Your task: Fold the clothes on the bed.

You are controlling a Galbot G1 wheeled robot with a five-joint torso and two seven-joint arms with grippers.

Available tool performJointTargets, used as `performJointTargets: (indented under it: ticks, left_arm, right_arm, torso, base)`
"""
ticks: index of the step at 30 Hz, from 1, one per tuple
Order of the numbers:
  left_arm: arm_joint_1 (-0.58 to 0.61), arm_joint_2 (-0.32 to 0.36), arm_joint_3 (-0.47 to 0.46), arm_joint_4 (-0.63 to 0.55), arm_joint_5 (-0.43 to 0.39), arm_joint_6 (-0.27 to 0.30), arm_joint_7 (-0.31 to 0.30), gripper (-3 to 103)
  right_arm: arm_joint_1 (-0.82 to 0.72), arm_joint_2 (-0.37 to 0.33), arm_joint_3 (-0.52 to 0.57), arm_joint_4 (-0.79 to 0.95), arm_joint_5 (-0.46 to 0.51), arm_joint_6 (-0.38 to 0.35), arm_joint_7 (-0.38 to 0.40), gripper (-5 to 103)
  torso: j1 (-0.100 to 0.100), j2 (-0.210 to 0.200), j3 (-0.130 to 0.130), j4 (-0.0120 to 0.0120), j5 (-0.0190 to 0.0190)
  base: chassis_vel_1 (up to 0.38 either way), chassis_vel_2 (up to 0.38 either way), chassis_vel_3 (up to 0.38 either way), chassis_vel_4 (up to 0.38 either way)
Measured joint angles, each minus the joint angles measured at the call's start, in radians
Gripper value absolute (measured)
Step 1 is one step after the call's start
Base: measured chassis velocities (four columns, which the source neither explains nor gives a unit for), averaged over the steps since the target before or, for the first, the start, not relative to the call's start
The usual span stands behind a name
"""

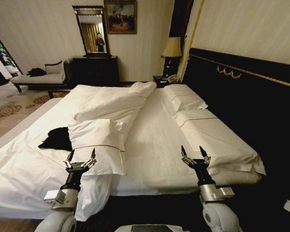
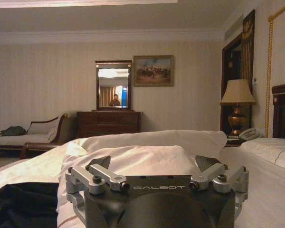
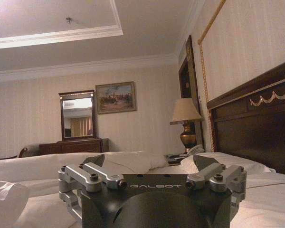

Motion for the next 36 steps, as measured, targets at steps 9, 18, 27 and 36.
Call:
performJointTargets:
  ticks: [9, 18, 27, 36]
  left_arm:
    - [0.002, -0.001, -0.01, -0.002, 0.0, -0.002, -0.001, 100]
    - [0.012, -0.006, -0.008, -0.008, 0.008, -0.003, -0.001, 100]
    - [0.01, -0.008, -0.011, -0.007, 0.008, -0.007, -0.002, 100]
    - [0.011, -0.007, -0.014, -0.005, 0.008, -0.011, -0.004, 100]
  right_arm:
    - [0.008, 0.003, -0.007, -0.003, 0.003, 0.0, -0.005, 100]
    - [0.015, 0.006, -0.011, -0.005, 0.007, 0.0, -0.005, 100]
    - [0.013, 0.007, -0.013, -0.006, 0.006, 0.0, -0.005, 100]
    - [0.02, 0.011, -0.015, -0.019, -0.008, 0.0, -0.006, 100]
  torso:
    - [0.001, 0.0, 0.0, 0.0, 0.0003]
    - [0.001, 0.0, 0.0, 0.0, 0.0001]
    - [0.001, 0.0, 0.0, 0.0001, 0.0]
    - [0.001, 0.0, 0.0, 0.0003, 0.0003]
  base:
    - [0.007, 0.012, -0.007, -0.016]
    - [0.135, 0.136, -0.139, -0.15]
    - [0.27, 0.251, -0.263, -0.263]
    - [0.102, 0.201, -0.091, -0.181]
